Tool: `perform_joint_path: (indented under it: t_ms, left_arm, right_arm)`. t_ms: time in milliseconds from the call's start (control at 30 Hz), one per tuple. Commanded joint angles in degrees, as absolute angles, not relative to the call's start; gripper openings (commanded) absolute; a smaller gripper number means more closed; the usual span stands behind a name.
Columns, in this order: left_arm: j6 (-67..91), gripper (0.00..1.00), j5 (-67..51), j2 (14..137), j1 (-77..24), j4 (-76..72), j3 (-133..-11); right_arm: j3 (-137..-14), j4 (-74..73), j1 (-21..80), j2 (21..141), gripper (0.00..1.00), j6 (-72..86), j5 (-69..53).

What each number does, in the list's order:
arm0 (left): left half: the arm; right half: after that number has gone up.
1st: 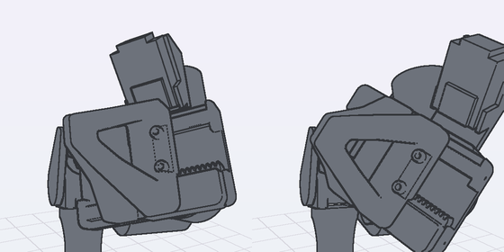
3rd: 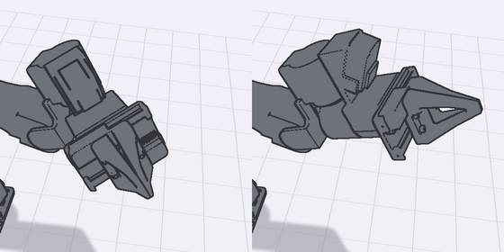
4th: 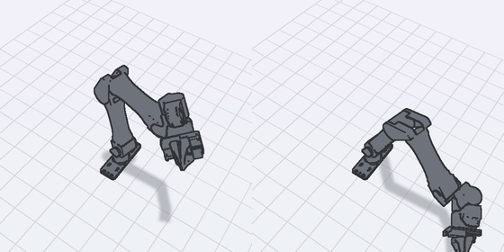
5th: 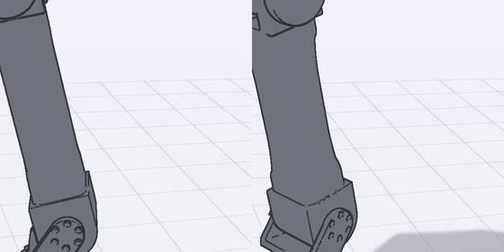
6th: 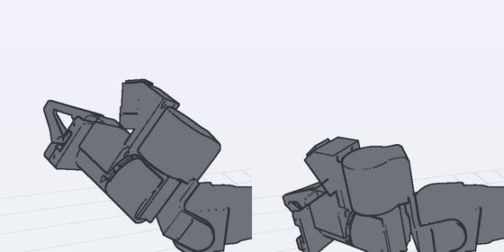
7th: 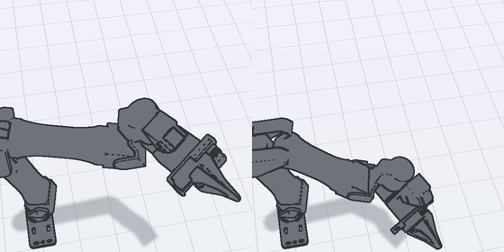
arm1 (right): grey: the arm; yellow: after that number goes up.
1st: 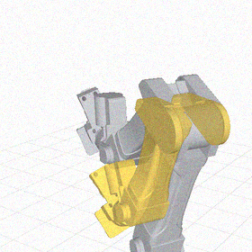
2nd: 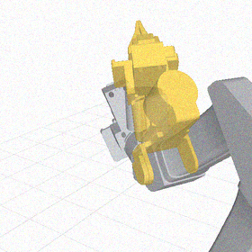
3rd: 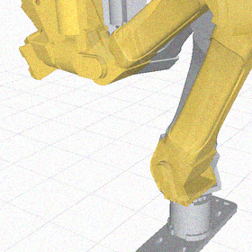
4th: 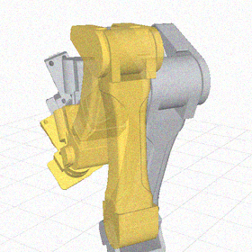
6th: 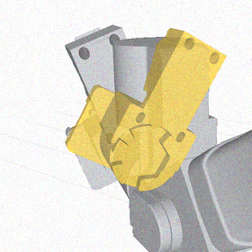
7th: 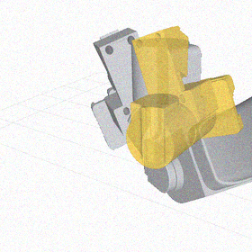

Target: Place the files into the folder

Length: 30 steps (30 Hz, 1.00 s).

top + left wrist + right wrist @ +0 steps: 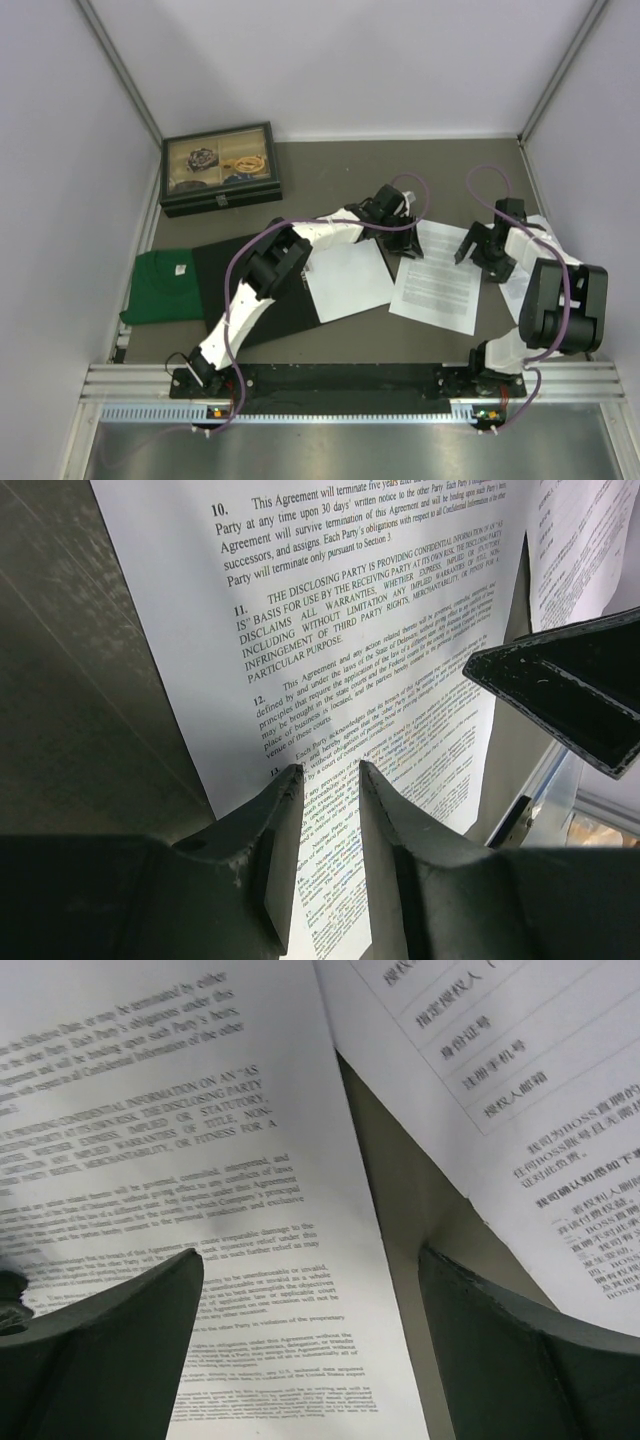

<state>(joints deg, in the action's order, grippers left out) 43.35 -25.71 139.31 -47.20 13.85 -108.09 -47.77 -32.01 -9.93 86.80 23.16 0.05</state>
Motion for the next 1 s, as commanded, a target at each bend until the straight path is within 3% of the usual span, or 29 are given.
perform_joint_path:
  t_ms: [0,633,733,867,967]
  left_arm:
    - [40.1,0.36,-19.8,144.8,-46.0,22.3,-107.8]
    - [39.5,0.36,-19.2,146.7,-45.4,24.5,-109.9]
    - [39.8,0.36,-19.6,147.0,-45.4,25.0,-110.2]
    - [39.3,0.36,-19.1,146.8,-45.4,25.4,-110.2]
    - [39.5,0.36,-19.1,146.7,-45.4,25.2,-110.1]
  right_arm:
    - [-43.4,-24.6,-10.1,89.0,0.87,22.8,-15.1]
    - [-36.4,-21.6,-10.1,68.9,0.88,28.9,-33.6]
    - [-35.4,-23.5,-10.2,67.9,0.88,29.6,-28.2]
    - [-40.7,-35.9,-10.3,68.8,0.88,32.2,-0.6]
    - [-40.7,-35.8,-10.4,72.8,0.88,30.7,1.5]
